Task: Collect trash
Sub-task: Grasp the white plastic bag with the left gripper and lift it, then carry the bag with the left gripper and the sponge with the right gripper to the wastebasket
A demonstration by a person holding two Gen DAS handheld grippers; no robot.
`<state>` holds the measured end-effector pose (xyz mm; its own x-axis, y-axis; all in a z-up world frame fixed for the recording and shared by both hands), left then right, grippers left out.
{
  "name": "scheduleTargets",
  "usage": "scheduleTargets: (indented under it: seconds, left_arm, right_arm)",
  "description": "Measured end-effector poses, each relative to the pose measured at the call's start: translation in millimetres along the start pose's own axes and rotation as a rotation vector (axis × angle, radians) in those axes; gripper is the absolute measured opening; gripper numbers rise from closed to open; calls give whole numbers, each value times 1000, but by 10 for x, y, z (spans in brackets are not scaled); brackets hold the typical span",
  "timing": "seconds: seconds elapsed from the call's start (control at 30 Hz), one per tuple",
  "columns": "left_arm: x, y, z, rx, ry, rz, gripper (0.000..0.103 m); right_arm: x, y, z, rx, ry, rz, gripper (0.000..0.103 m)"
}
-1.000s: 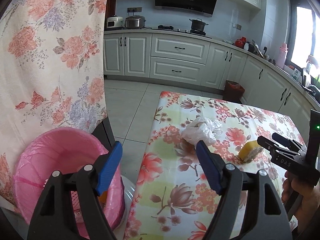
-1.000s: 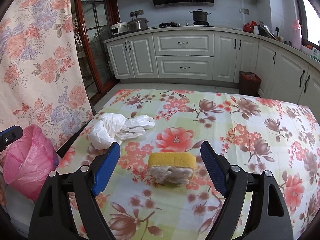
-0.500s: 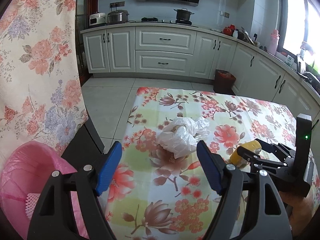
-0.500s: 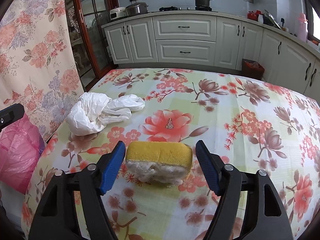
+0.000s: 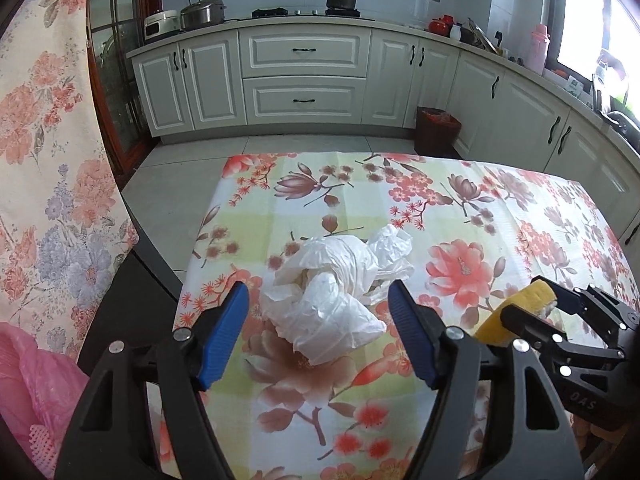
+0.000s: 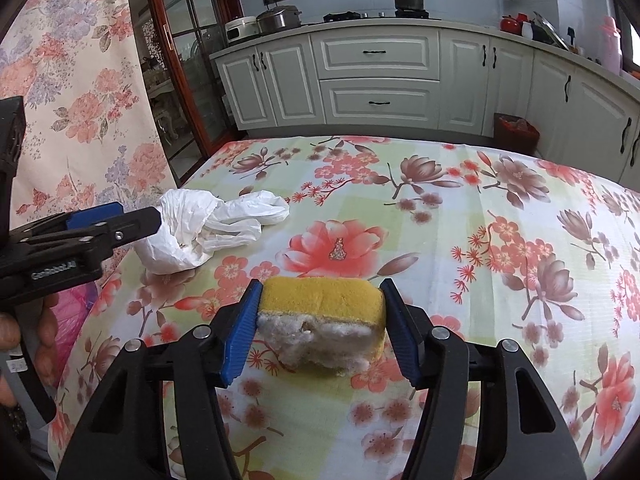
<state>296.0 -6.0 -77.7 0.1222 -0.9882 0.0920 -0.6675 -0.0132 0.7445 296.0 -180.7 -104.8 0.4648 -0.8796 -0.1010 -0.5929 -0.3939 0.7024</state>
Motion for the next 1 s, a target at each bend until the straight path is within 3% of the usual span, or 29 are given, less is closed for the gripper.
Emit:
scheduleTargets:
  seconds: [0.1,0.17,0.27,1.0]
  left_arm:
    - [-14,-155,29,-32,-11,-6,63]
    - [-16,-244,70,-61,-28,-9,41]
    - [-19,-253,124,-76,-45,-11,35]
    - [-304,798,508,28,57,0,33]
  right_arm:
    - [16,11,0,0,-1,0,56]
    - [18,11,2,0,-1,1,56]
    - [8,22,5,-1,8,6,55]
    - [-289,500,68,57,27,12,55]
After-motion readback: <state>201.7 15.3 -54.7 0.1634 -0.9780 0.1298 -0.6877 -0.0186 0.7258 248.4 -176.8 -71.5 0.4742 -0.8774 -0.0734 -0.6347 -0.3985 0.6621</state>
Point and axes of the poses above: each gripper's, at about its wrist camera, not at the fingertips, and y roughly against the way its jaws point, x to its right, z to its underside, the point moved 6 cm from there along -y, roughly the way its jaws point, and after that the axes turned 6 degrees about y, right-handed, at the moved point
